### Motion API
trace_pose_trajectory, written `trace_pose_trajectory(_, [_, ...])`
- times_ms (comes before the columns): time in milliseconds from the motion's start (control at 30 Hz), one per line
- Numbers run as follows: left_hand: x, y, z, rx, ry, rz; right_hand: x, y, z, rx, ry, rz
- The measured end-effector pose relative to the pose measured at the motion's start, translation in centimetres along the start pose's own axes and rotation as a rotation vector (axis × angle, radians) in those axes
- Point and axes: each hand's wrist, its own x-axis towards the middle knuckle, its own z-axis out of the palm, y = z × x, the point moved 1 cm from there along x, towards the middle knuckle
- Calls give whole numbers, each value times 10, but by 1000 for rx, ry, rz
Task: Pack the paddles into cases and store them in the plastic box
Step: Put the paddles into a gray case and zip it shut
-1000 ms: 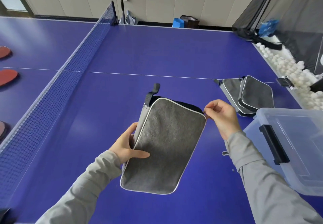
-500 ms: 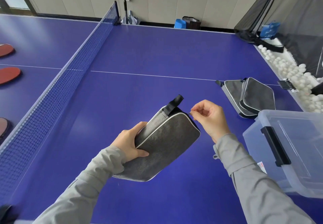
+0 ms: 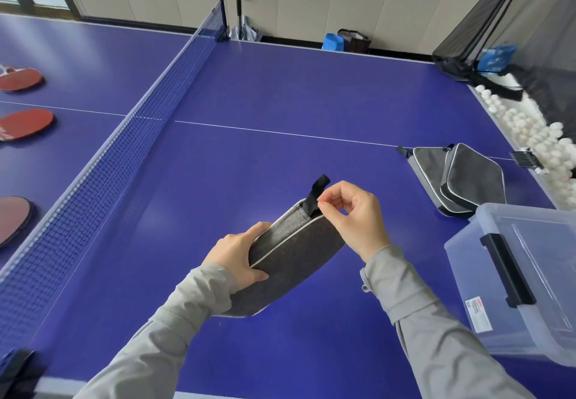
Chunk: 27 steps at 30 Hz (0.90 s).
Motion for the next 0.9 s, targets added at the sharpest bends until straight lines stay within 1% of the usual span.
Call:
trace_pose_trajectory(67, [-2,-7,0,-45,10,-38,1,1,8,-7,-41,-8])
trace_pose_trajectory(133, [-4,-17,-1,-139,47,-87,3,3,16,7,-57,7])
trace_pose_trajectory(267, [-9,-35,-2,-271,109,-149,6,13,41,48,13,85])
trace_pose_trajectory(367, [-12,-52,-3,-378,107,-209,-1,22,63,66,0,135])
trace_pose_trajectory(467, [-18,-77,-6,-560,116,-285,-15,37,80,78,-13,199])
trace_pose_trajectory(533, [-23,-95,-9,-705,146,-341,-27,54,88,62,-44,283])
trace_pose_trajectory(633, [-30,-128,-19,-857,203,-460,-52,84,93,-66,-143,403])
trace_pose_trajectory(700, [-37,-151,-28,-918,230,-519,-68,104,91,-184,-211,467])
trace_pose_trajectory(800, [-49,-188,-45,-950,267,-587,-91,127,84,-388,-311,564])
trace_pose_trajectory(900, [-59,-225,-60,-924,304,-664,-108,141,80,-533,-378,630])
